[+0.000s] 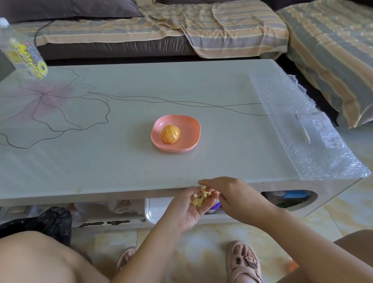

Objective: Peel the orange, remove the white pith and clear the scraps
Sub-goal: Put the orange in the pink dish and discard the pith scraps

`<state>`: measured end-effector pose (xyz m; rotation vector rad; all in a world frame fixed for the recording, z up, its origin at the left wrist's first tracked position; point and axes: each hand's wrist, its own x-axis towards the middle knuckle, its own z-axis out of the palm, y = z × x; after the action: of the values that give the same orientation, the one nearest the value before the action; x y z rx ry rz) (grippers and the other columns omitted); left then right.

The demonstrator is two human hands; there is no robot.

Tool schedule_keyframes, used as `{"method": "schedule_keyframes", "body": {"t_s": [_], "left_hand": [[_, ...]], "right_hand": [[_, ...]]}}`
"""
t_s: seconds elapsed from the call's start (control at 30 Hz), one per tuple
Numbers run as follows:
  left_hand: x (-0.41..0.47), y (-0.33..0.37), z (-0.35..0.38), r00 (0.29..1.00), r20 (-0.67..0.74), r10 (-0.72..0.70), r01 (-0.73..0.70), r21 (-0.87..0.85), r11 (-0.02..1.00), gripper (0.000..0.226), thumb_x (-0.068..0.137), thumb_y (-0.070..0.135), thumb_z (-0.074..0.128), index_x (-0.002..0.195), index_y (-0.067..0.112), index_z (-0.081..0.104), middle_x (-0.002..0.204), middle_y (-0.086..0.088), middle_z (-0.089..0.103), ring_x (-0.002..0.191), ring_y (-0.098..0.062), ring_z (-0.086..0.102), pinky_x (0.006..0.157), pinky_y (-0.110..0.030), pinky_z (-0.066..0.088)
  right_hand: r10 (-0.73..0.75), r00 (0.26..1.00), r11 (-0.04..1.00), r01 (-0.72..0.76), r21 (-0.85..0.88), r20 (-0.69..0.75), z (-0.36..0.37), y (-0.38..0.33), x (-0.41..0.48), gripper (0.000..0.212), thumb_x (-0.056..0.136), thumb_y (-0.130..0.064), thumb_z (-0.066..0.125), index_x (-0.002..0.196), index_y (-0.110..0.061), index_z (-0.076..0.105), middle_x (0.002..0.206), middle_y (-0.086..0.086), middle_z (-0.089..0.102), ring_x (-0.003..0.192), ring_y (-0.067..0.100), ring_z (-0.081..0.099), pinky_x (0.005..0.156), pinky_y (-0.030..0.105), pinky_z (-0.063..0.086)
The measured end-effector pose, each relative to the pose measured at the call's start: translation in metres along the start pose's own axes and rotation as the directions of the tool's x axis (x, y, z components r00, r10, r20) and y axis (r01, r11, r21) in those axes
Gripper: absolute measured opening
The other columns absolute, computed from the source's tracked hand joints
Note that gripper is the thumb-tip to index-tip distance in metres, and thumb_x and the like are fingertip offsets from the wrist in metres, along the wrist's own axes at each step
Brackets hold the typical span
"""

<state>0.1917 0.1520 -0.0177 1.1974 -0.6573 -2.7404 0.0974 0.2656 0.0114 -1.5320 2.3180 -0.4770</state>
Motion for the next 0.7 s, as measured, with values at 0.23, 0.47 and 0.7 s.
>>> {"method": "schedule_keyframes", "body": {"t_s": [0.23, 0.47, 0.7], "left_hand": [[0.001, -0.004, -0.009, 0.998, 0.051, 0.045, -0.043, -0.043, 0.998, 0.017, 0.095, 0.003, 0.048, 0.099, -0.011, 0.056, 0.081, -0.026, 0.070, 0.069, -0.031, 0.072, 0.067, -0.031, 0.058], [0.000, -0.004, -0.013, 0.997, 0.073, 0.036, -0.030, -0.085, 0.996, 0.024, 0.095, 0.004, 0.045, 0.103, -0.014, 0.059, 0.090, -0.026, 0.070, 0.076, -0.032, 0.072, 0.072, -0.032, 0.057], [-0.011, 0.000, -0.017, 0.996, 0.075, 0.042, -0.031, -0.143, 0.989, 0.023, 0.095, 0.004, 0.045, 0.099, -0.012, 0.061, 0.088, -0.026, 0.070, 0.074, -0.032, 0.072, 0.067, -0.032, 0.058]], "right_hand": [[0.135, 0.991, 0.977, -0.130, 0.167, -0.020, -0.014, -0.004, 0.000, 0.059, 0.082, 0.004, 0.035, 0.129, -0.027, 0.051, 0.112, -0.011, 0.066, 0.057, -0.010, 0.051, 0.054, 0.011, 0.038], [0.153, 0.987, 0.963, -0.140, 0.231, -0.041, -0.016, -0.004, 0.002, 0.059, 0.081, 0.006, 0.035, 0.126, -0.028, 0.053, 0.109, -0.014, 0.066, 0.044, 0.004, 0.046, 0.049, 0.016, 0.039], [0.152, 0.987, 0.943, -0.129, 0.306, -0.050, -0.020, -0.012, 0.001, 0.061, 0.079, 0.009, 0.037, 0.123, -0.029, 0.055, 0.110, -0.013, 0.068, 0.045, 0.001, 0.046, 0.050, 0.013, 0.038]]}}
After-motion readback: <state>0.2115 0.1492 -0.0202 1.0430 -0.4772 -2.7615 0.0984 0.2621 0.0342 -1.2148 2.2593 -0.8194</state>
